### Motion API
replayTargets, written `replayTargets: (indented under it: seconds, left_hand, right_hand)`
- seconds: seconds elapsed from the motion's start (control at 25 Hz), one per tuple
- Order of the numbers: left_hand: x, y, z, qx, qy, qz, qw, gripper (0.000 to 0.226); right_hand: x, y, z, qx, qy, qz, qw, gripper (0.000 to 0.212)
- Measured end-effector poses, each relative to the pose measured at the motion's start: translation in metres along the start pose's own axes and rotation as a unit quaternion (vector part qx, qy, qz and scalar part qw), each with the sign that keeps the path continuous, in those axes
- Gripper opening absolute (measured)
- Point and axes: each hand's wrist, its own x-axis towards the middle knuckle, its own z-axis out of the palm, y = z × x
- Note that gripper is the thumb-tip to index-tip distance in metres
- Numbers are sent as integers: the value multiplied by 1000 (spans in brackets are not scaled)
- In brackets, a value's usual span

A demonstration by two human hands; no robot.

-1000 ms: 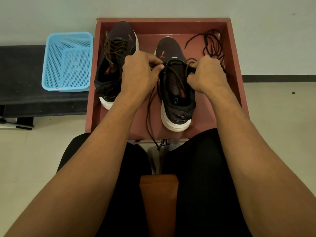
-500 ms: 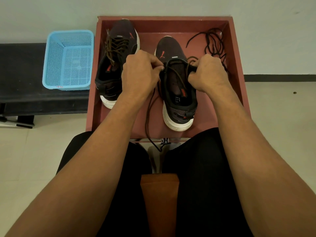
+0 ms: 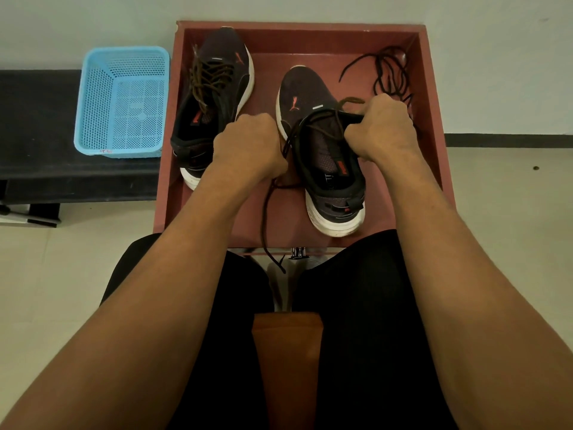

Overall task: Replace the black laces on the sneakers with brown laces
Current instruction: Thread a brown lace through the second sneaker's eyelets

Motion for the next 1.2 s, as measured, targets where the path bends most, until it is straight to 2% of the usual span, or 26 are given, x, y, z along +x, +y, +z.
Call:
replayTargets:
  seconds: [0.12,0.24,0.32,0.4,0.56,0.72,0.96,1.08,1.16,1.2]
  left_hand:
    - [-1,0,-1,48,-92,0,995,29]
    - [2,-4,0,41,-108,17,993,21]
    - [4,-7,1,-6,-81,34,996,21]
    - [4,-7,3,-70,-18,53,996,19]
    - [7,-2,2,-192,116,50,973,19]
    - [7,3,3,-210,157,48,964,7]
    - [6,0,1,-150,120,18,981,7]
    - [5,0,-1,-113,97,3,989,14]
    - [6,-4,2,-71,55,-13,996,26]
    - [7,-7,3,-32,10,-19,999,31]
  right_hand:
    - [1,0,1,-3,3,-1,1000,34]
    - [3,2,1,-14,6,-4,1000,31]
    - [5,5,2,-23,-1,-5,1000,31]
    - [7,6,3,-27,-4,-8,1000,35]
    - [8,6,4,-32,-9,-16,999,37]
    - [7,6,4,-28,-13,-11,999,33]
    - [5,3,3,-14,-9,-6,1000,43]
    - [4,2,3,-17,-1,-1,1000,38]
    - [4,2,3,-22,6,-2,1000,32]
    - [5,3,2,-26,11,-3,1000,30]
